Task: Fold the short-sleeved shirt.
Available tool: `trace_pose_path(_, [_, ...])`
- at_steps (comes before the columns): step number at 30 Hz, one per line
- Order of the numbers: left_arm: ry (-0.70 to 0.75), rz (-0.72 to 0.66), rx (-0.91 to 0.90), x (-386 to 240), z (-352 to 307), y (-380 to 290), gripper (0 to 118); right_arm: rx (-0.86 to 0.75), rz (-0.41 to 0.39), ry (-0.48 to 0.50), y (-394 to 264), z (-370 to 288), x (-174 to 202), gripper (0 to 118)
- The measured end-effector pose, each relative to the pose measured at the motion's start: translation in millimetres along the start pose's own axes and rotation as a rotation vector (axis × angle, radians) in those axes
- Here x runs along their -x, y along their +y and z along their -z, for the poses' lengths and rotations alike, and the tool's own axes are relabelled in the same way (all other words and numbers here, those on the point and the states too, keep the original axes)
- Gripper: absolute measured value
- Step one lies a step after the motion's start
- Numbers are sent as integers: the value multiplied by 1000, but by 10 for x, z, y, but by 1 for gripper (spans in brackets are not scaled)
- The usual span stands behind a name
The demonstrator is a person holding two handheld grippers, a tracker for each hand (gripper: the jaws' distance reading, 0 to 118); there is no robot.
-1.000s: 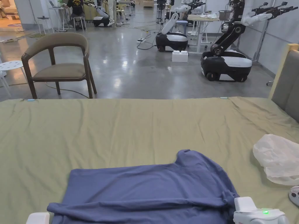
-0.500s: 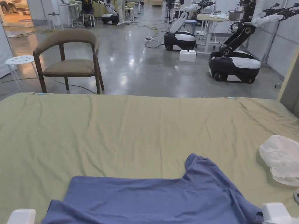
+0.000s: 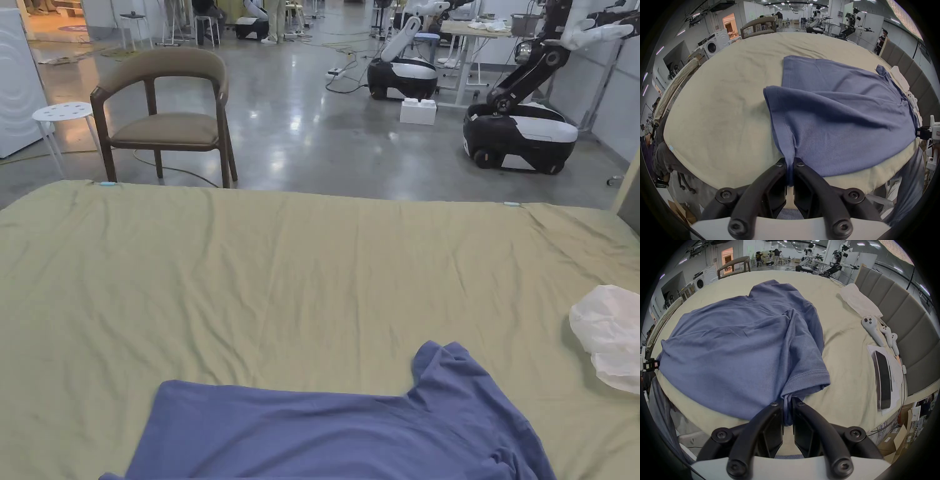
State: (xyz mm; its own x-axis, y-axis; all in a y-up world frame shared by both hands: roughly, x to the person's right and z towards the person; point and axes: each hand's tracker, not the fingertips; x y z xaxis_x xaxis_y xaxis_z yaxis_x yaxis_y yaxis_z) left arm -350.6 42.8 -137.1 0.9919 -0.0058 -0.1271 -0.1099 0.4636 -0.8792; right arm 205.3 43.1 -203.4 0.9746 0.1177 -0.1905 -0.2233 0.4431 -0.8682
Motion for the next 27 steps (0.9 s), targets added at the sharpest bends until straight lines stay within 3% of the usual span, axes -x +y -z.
trace_pose_path(2, [9,5,1,20,25,36,3,0,-18,-31,13,-14,50,21])
trace_pose_path(3, [11,9,-3,16,9,54,5,-4,-37,-73,35,-57,69,41])
trace_pose_path(5, [14,15,-29,24,-18,87,22,-22,-52,-113,80,-174,85,64])
trace_pose_path(6, [22,26,-57,17,-57,118,36,-46,-40,-106,110,-267,86,67])
trace_pose_path(8, [14,37,-110,3,-142,196,48,-128,-3,-94,203,-462,88,67])
trace_pose_path(24, [93,11,-751,-764,-906,1083,48,-845,112,-51,1156,-1145,853,72])
trace_pose_path(27, [112,2,-859,-861,-1067,1127,43,-958,135,-55,1228,-1304,968,65])
